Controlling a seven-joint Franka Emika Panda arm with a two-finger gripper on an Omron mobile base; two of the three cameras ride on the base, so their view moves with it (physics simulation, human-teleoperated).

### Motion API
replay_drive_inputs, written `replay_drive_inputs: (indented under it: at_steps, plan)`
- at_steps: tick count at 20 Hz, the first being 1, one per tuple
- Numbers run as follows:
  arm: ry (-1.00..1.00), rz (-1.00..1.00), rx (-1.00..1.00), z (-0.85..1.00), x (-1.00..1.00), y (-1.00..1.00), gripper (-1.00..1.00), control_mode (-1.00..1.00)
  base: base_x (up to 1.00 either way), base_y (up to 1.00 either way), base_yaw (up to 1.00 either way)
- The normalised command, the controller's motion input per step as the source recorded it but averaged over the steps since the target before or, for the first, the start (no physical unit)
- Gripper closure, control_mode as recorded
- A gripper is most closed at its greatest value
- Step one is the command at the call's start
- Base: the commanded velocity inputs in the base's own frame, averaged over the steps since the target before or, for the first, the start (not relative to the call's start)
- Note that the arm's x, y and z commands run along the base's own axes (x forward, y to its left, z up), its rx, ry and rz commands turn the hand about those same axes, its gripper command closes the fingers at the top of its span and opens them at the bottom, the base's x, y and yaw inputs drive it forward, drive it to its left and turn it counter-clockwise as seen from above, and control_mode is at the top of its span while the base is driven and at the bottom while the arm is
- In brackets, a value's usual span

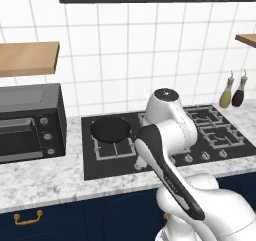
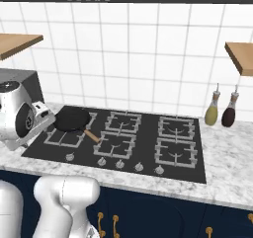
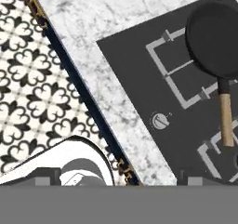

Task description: Turn off the left burner of the stove.

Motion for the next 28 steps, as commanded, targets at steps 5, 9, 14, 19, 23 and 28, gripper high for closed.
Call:
replay_drive_inputs:
  at_steps: [5, 9, 14, 19, 23, 28]
  plan:
    - [0.14, 0.53, -0.09, -0.5, 0.4, 0.02, -1.0, -1.0, 0.0, 0.0, 0.0]
    - [0.05, 0.33, -0.12, -0.47, 0.44, 0.0, -1.0, -1.0, 0.0, 0.0, 0.0]
    - [-0.02, 0.37, -0.06, -0.43, 0.58, -0.06, -1.0, -1.0, 0.0, 0.0, 0.0]
    - [-0.02, 0.42, 0.0, -0.29, 0.51, -0.06, -1.0, -1.0, 0.0, 0.0, 0.0]
    - [-0.06, 0.3, 0.0, -0.19, -0.09, -0.03, -1.0, -1.0, 0.0, 0.0, 0.0]
    - [-0.01, 0.07, 0.0, -0.12, 0.01, -0.03, -1.0, -1.0, 0.0, 0.0, 0.0]
